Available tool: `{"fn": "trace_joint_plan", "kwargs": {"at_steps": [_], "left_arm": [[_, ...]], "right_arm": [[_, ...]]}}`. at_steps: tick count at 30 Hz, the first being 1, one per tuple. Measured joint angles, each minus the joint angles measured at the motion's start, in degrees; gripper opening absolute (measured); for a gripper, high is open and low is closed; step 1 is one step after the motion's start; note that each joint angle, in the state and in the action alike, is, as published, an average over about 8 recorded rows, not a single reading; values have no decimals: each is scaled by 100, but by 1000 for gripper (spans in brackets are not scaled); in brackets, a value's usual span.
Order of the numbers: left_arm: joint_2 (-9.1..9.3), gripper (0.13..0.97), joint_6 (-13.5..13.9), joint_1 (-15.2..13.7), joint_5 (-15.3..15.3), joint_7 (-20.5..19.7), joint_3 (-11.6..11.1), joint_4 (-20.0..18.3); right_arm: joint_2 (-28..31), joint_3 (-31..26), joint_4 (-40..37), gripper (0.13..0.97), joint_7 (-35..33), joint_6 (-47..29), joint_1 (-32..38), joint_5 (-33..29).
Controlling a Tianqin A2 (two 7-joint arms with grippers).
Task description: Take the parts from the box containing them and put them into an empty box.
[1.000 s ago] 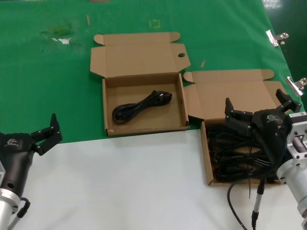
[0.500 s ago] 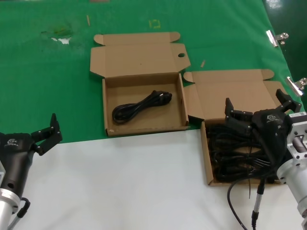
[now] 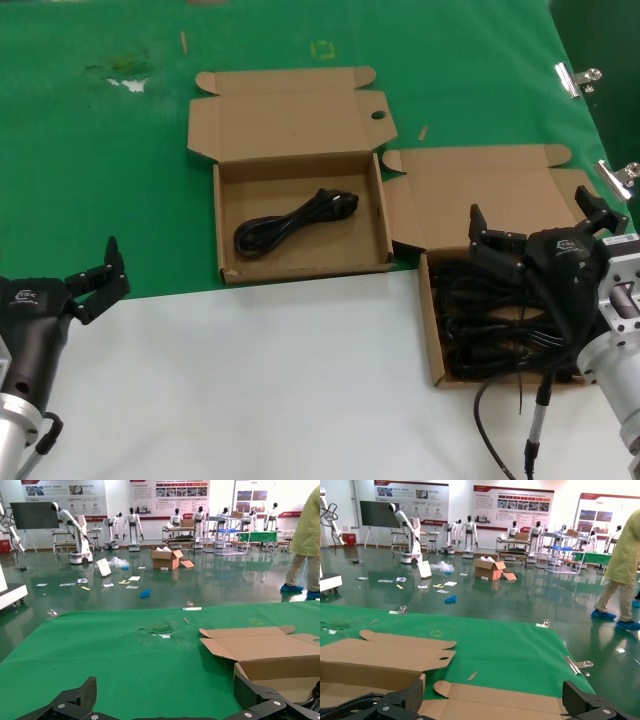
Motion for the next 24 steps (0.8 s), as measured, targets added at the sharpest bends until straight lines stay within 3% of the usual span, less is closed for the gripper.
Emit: {"fn": "trace_joint_plan", "kwargs": {"at_steps": [24], "left_arm": [[0,966,0,0,0,0,0,0]], "right_arm": [[0,0,0,966,0,0,0,0]]}}
